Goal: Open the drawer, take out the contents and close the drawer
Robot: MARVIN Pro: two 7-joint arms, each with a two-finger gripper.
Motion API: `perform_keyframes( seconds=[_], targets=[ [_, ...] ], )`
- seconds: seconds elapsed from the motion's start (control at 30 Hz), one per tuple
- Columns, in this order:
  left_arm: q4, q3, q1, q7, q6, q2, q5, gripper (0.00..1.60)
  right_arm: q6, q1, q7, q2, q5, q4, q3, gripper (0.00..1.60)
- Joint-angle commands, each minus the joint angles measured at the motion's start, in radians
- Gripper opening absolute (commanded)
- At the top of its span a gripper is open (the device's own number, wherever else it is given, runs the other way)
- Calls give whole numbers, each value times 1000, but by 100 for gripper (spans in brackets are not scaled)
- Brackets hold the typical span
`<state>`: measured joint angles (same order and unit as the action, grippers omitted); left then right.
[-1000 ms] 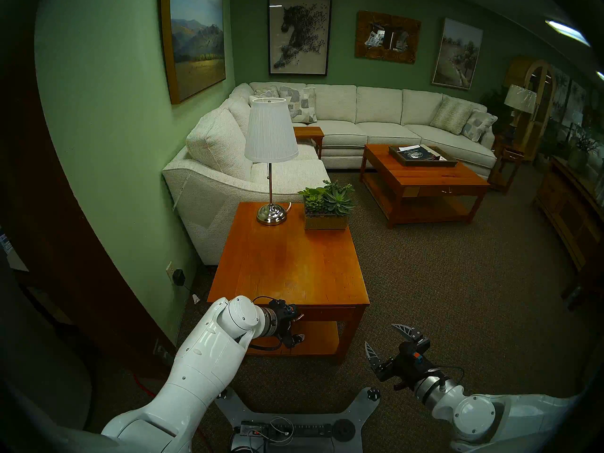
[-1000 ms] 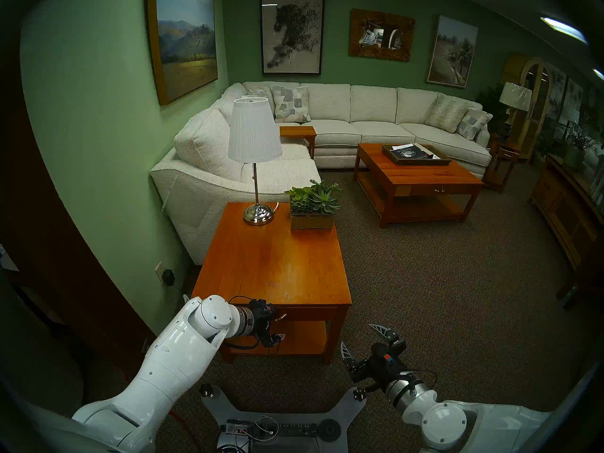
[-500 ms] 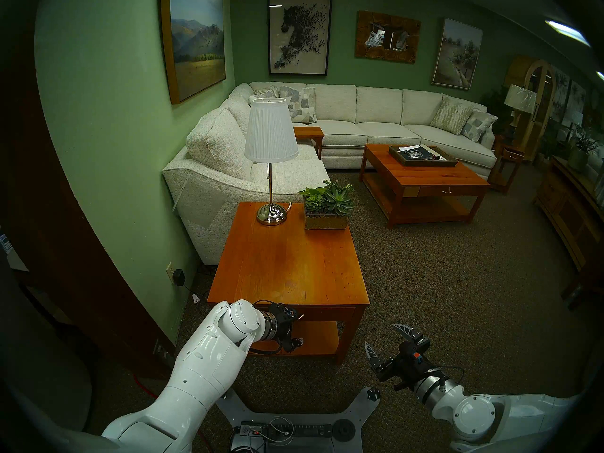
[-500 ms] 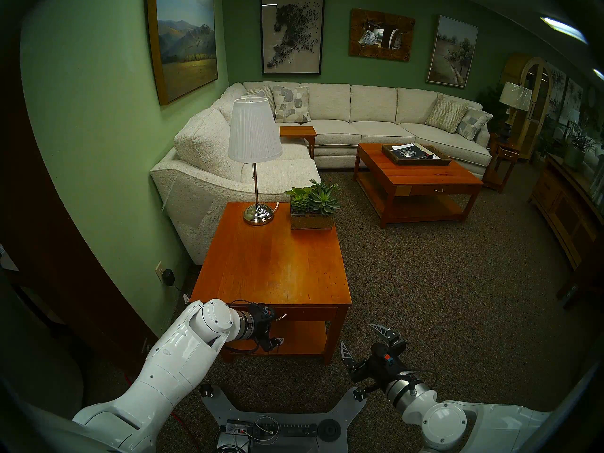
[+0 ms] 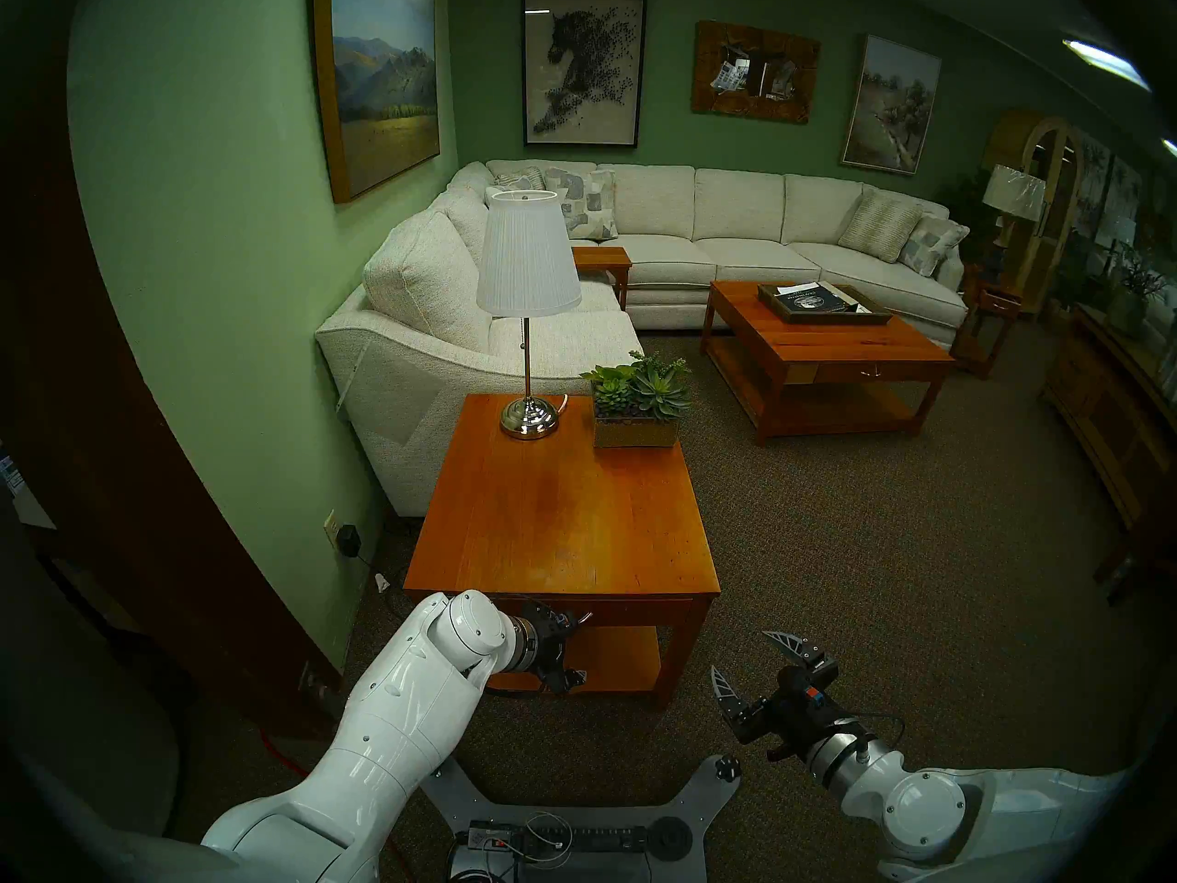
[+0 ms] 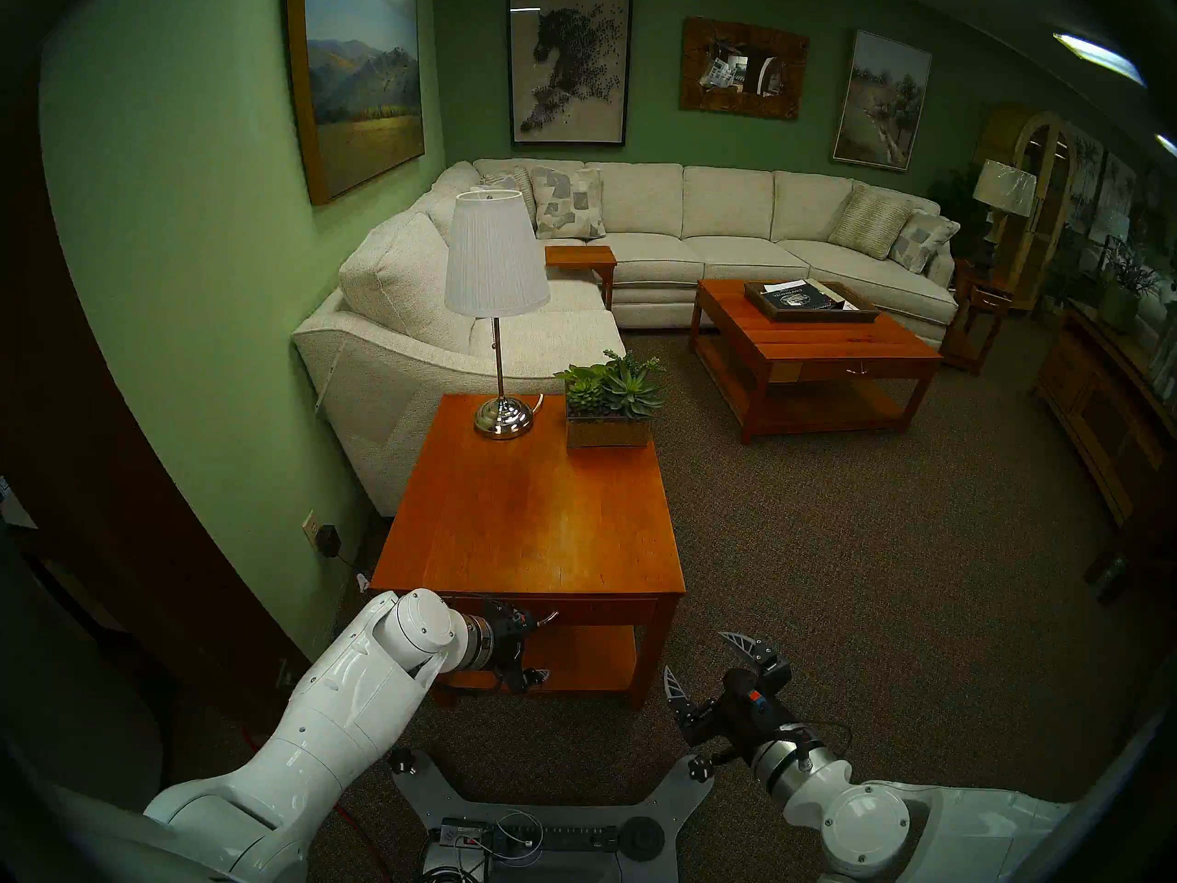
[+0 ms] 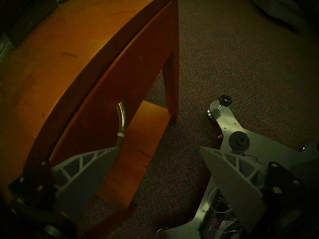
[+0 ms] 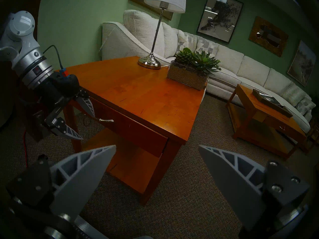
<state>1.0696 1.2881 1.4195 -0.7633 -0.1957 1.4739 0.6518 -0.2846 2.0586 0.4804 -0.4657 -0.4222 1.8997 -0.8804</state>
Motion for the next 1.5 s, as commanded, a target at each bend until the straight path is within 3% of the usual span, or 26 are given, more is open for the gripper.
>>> perform_keyframes(
  seconds=[0.0, 0.6, 1.47],
  targets=[
    [-22, -1, -79, 33, 29, 31, 2, 160, -4, -11, 0, 1, 2, 18, -9, 160],
    [-7, 14, -101, 5, 33, 38, -14, 160, -5, -11, 0, 1, 2, 18, -9, 160],
    [-201, 7, -173, 84, 95, 49, 48, 160, -4, -11, 1, 1, 2, 18, -9, 160]
  ],
)
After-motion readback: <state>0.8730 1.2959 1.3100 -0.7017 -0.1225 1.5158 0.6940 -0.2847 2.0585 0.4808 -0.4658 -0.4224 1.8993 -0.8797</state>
